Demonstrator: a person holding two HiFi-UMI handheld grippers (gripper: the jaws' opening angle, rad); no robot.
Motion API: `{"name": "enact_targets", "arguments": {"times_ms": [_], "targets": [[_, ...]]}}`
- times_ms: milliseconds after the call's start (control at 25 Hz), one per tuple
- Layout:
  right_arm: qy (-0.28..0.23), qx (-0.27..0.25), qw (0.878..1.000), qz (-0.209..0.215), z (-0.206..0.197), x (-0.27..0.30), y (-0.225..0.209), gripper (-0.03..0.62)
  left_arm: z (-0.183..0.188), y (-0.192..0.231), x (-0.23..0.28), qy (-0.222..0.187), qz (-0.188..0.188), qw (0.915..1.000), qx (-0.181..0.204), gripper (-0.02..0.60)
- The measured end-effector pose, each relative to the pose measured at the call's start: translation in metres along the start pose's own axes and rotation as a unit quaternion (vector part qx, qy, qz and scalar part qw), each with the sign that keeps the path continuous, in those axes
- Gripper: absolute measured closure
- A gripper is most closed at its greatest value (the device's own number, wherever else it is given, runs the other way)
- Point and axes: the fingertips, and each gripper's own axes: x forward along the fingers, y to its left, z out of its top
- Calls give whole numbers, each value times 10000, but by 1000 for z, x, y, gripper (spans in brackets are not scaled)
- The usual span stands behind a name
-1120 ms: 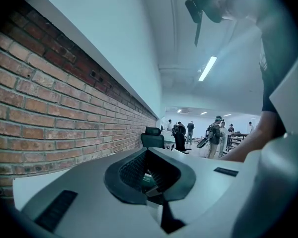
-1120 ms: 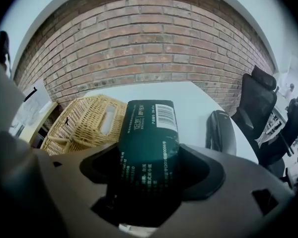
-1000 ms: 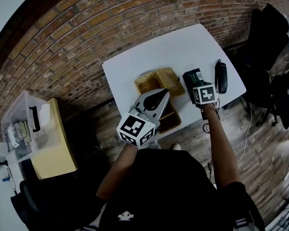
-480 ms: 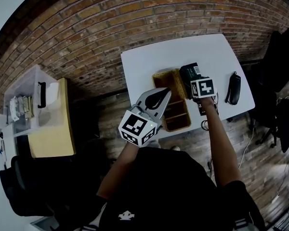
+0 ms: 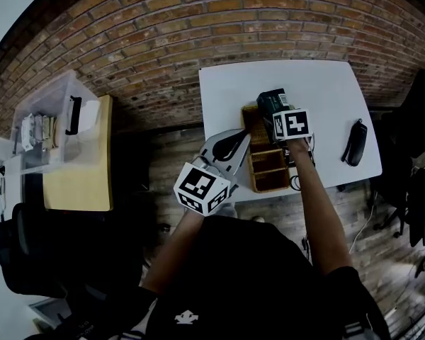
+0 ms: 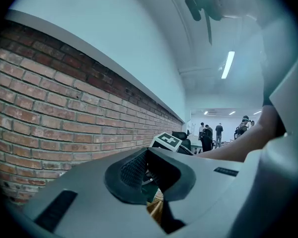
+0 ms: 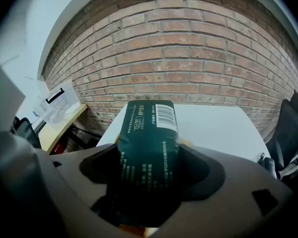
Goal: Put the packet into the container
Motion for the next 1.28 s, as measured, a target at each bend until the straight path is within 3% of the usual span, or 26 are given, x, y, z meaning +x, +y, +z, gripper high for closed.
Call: {"name": "enact_targets", "arguments": {"times_ms": [440,1280], "targets": [[208,40,9996,199,-13,13,42,218,-1,9,-21,-38,211,9998,-20,575],[205,248,9989,-349,-28,27,49,218,-4,22,-46,-58,646,9979,-78,575]]}}
